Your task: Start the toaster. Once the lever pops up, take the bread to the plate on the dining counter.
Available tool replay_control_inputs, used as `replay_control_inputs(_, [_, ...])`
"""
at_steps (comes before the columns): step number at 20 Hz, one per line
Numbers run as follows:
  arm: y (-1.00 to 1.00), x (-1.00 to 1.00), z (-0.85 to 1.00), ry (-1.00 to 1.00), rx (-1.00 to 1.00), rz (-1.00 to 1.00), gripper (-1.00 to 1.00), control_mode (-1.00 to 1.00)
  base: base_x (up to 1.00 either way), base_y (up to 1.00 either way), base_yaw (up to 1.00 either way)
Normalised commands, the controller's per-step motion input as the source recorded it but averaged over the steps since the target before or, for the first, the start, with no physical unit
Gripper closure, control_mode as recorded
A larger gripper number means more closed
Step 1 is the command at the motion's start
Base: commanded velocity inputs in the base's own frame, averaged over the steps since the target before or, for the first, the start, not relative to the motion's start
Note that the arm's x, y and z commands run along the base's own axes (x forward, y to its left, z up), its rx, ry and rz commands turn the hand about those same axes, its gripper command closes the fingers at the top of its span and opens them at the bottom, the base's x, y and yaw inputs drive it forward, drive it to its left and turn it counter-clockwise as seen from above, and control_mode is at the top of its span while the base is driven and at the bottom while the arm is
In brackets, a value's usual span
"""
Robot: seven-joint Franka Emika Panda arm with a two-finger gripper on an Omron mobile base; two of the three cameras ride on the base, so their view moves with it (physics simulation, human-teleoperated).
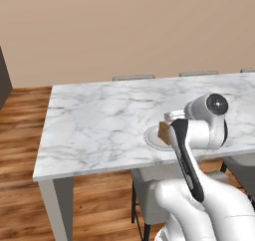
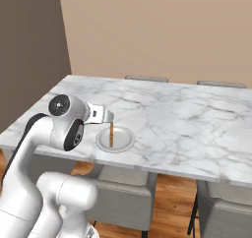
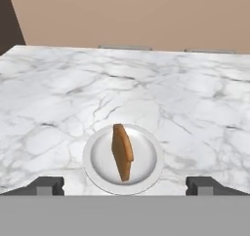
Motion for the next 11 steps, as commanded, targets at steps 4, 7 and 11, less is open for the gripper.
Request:
replay_control_inputs(4, [0.01, -0.84, 0.35, 0.01, 0.0, 0.0, -1.0, -1.0, 0.0, 0.0, 0.0])
replay_control_inputs(7, [0.14, -0.81, 0.21, 0.01, 0.0, 0.0, -1.0, -1.0, 0.0, 0.0, 0.0])
replay_control_inputs(11, [0.03, -0.96, 0.22, 0.0, 0.0, 0.0, -1.0, -1.0, 0.0, 0.0, 0.0])
